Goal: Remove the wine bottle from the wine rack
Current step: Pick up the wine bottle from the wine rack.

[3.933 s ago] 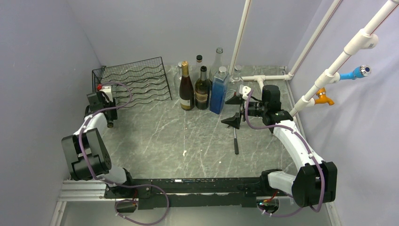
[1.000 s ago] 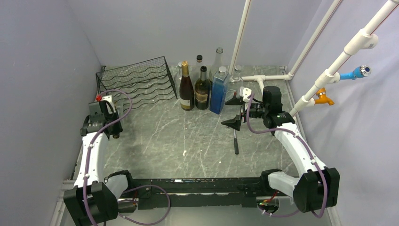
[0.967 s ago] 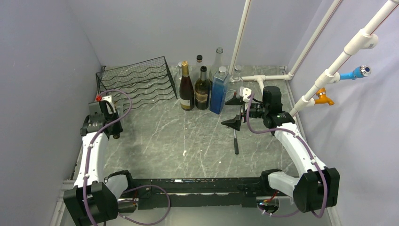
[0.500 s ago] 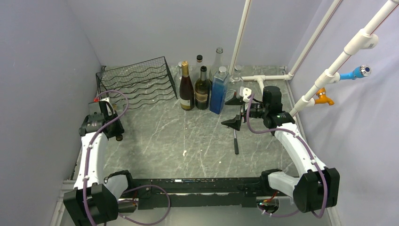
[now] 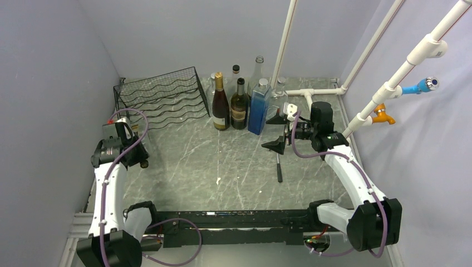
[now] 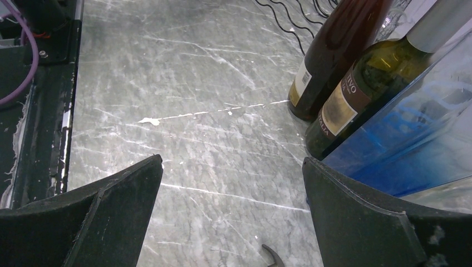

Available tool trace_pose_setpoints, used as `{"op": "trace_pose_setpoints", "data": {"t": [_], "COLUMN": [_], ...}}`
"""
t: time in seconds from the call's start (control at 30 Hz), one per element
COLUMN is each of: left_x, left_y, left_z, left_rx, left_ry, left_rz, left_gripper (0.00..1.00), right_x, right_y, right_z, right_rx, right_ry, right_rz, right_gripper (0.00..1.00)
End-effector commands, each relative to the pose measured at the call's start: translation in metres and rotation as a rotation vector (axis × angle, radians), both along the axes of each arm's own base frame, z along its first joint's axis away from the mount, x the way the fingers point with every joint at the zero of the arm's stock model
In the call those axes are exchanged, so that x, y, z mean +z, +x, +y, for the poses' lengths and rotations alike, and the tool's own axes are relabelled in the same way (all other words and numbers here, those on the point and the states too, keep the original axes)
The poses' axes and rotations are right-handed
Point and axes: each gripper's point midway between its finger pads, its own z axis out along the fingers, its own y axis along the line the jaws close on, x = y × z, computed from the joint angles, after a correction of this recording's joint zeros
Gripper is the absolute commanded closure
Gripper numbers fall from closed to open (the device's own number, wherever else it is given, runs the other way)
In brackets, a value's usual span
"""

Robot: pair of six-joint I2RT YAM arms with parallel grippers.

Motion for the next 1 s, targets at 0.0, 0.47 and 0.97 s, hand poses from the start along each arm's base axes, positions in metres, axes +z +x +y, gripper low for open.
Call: {"op": "trace_pose_setpoints", "data": {"t": [0.0, 0.47, 0.97], "left_x": [0.027, 0.023, 0.008], "left_y": [0.009, 0.003, -0.016], "left_z": [-0.025, -0.038, -0.081], "left_rx": [-0.075, -0.123, -0.259], "left_ry": [-0.096, -0.157, -0.327], "left_rz": [-0.11, -0.072, -0.002], "left_gripper": [1.0, 1.0, 1.0], "right_x": [0.016, 0.009, -0.007], "right_y": [-0.004, -0.007, -0.032], "right_z": [0.004, 0.009, 0.029], "right_rx": [0.04, 0.064, 0.225], "right_ry": [0.021, 0.011, -0.021], "right_rz": [-0.084, -0.079, -0.101], "right_gripper": [0.0, 0.0, 0.0]}}
